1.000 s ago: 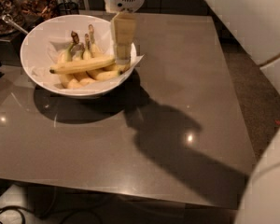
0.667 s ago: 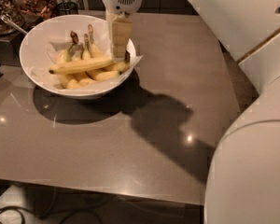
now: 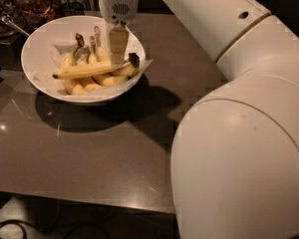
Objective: Pick banana from white bowl
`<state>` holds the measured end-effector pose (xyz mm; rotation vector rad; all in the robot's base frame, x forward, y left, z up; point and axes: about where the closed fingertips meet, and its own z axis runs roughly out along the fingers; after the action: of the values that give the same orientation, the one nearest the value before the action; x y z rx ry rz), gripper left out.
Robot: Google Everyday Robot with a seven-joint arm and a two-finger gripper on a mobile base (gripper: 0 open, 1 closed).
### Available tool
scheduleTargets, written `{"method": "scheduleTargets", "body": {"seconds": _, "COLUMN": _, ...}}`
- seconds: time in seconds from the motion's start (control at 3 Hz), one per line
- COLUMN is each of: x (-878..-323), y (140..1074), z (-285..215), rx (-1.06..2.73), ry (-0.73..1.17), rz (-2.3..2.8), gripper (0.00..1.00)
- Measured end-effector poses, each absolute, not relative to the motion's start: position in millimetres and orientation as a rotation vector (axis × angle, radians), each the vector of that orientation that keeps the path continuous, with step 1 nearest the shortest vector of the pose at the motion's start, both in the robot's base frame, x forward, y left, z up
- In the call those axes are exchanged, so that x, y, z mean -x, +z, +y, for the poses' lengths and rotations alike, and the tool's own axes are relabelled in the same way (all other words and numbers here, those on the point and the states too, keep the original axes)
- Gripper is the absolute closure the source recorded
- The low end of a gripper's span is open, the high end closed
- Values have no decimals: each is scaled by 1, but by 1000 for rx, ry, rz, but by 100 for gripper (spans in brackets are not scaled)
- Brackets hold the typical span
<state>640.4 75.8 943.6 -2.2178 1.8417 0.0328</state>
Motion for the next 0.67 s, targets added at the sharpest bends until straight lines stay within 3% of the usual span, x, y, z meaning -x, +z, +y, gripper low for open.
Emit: {"method": "scheduleTargets", "body": {"seconds": 0.67, "x": -652, "y": 913, "z": 111, "rx": 2290, "ry": 60, "rz": 1838, "gripper": 34}}
